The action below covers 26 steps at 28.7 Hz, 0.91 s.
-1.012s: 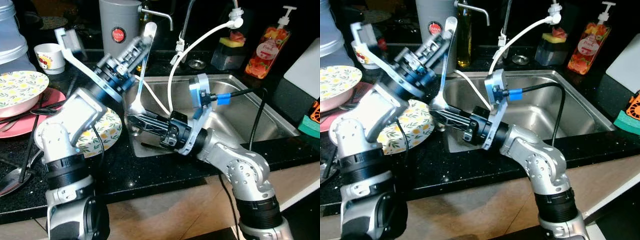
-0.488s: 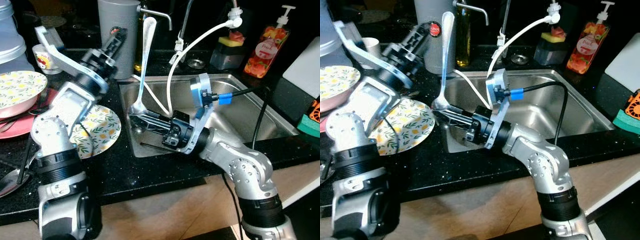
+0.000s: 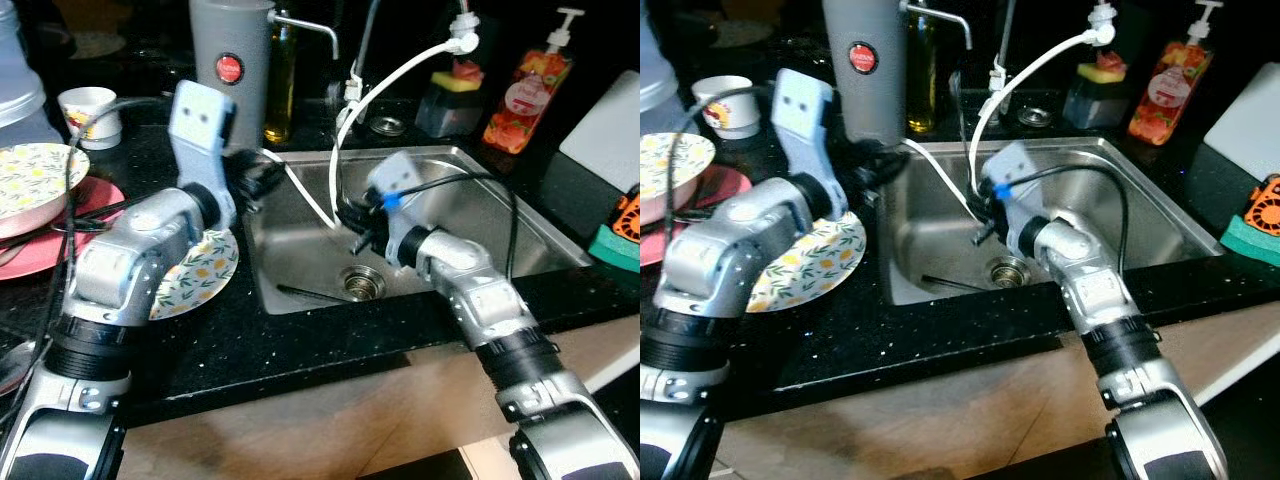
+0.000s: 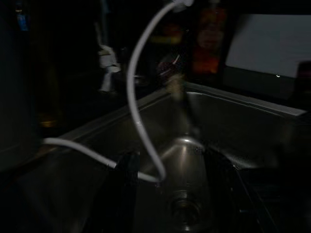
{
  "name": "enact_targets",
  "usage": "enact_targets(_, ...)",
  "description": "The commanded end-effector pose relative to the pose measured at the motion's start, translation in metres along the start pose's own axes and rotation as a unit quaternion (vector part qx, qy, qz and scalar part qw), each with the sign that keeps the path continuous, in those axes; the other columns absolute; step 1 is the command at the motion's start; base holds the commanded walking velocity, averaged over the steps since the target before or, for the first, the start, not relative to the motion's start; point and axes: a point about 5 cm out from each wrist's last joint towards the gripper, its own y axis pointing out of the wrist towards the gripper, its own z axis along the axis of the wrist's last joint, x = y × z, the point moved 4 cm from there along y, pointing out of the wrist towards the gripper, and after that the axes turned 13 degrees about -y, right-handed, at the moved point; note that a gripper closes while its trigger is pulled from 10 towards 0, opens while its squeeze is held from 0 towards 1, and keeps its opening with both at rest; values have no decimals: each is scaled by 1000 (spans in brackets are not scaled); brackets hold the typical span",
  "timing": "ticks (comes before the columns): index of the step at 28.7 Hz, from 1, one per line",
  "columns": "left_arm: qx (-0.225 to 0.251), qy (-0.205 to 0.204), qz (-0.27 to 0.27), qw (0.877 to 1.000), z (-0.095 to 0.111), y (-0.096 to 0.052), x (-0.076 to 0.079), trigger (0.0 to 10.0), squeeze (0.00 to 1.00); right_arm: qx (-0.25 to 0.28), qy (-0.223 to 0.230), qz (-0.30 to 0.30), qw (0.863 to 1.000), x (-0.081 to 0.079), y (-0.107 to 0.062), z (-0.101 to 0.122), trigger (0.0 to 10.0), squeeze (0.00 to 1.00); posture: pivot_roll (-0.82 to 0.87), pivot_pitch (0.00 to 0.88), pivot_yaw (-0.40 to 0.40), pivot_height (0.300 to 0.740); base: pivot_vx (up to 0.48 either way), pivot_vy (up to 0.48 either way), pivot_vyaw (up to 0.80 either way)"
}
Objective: Kitchen organization
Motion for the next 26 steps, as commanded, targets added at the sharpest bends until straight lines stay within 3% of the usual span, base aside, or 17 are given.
enact_targets(1, -23, 22, -31, 999, -4, 0, 9, 10000, 0, -12, -15, 12, 1000, 3, 1, -3, 10000, 0, -31, 105, -69, 740, 0, 0, 0)
enact_targets(4, -71, 17, -76, 994, -19, -5, 23, 10000, 0, -58, -24, 57, 996, -5, 6, -21, 10000, 0, -34, 105, -69, 740, 0, 0, 0)
enact_targets(6, -102, 57, -67, 991, -26, -7, 18, 10000, 0, -83, -23, 54, 995, -4, 10, -35, 10000, 0, -33, 107, -71, 740, 0, 0, 0)
enact_targets(12, -149, 82, -64, 983, -38, -12, 13, 10000, 0, -105, -39, 58, 992, -3, 12, -43, 10000, 0, -30, 107, -77, 740, 0, 0, 0)
enact_targets(14, -184, 113, -64, 974, -46, -19, 10, 10000, 0, -112, -46, 63, 991, -2, 13, -44, 10000, 0, -28, 107, -80, 740, 0, 0, 0)
enact_targets(25, -200, 105, -71, 972, -53, -22, 13, 10000, 0, -99, -32, 86, 991, -5, 16, -38, 10000, 0, -28, 109, -85, 740, 0, 0, 0)
enact_targets(26, -199, 103, -72, 972, -53, -21, 13, 10000, 0, -97, -29, 91, 991, -6, 16, -38, 10000, 133, -29, 109, -84, 740, 0, 0, 0)
